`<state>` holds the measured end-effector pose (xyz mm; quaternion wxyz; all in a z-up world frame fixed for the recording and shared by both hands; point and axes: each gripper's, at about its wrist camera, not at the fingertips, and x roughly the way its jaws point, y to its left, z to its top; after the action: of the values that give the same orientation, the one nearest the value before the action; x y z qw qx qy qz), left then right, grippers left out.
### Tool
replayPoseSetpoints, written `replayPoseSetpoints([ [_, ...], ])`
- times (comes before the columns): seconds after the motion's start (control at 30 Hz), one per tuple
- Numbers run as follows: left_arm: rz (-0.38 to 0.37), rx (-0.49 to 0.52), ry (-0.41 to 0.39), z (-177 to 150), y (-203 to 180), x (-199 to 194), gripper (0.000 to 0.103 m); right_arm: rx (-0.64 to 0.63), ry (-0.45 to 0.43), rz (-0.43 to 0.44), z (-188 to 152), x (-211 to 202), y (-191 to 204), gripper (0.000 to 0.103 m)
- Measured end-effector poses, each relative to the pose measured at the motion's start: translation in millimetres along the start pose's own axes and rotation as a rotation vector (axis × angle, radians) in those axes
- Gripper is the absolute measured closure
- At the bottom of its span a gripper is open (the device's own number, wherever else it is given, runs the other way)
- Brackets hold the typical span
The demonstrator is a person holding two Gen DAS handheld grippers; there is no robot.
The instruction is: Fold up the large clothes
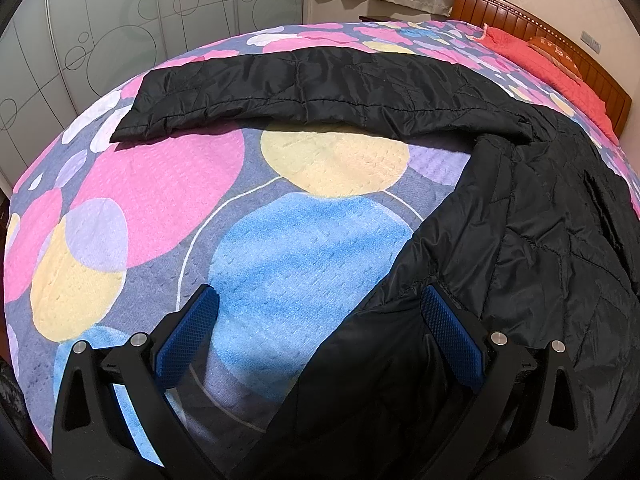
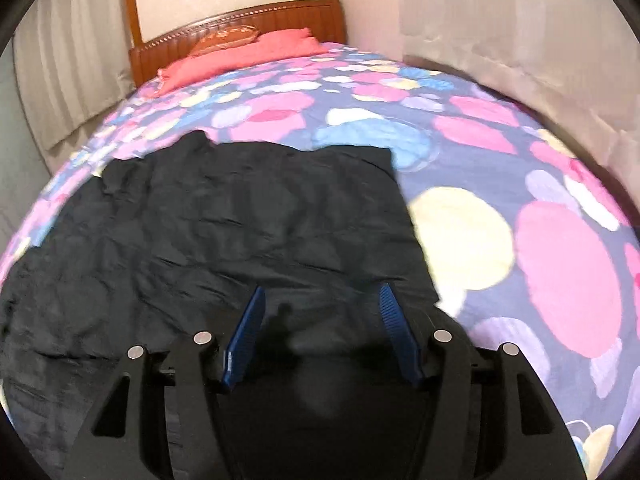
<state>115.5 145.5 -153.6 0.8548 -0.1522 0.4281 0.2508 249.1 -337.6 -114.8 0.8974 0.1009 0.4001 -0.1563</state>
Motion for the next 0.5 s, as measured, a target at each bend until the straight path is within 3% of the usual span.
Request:
replayPoseSetpoints([
  [0.1,-0.001,0.0,0.0,0,0,0,0.002,0.004,0.017,0.016,-8,19,-5,0.043],
  [0.27,-0.007,-0.004,0.001,0,0,0,0.002,-0.011,0.001,-0.003,-9,9,-2,0.04],
  [0.4,-0.014,-0.009,0.001,0,2,0,0.002,0.053,-0.037,0.1,-7,-13,-3,0.04],
  [0.5,-0.018,-0.011,0.002,0,2,-1,0.002,0.027,-0.029,0.102,-6,-13,10,0.037],
])
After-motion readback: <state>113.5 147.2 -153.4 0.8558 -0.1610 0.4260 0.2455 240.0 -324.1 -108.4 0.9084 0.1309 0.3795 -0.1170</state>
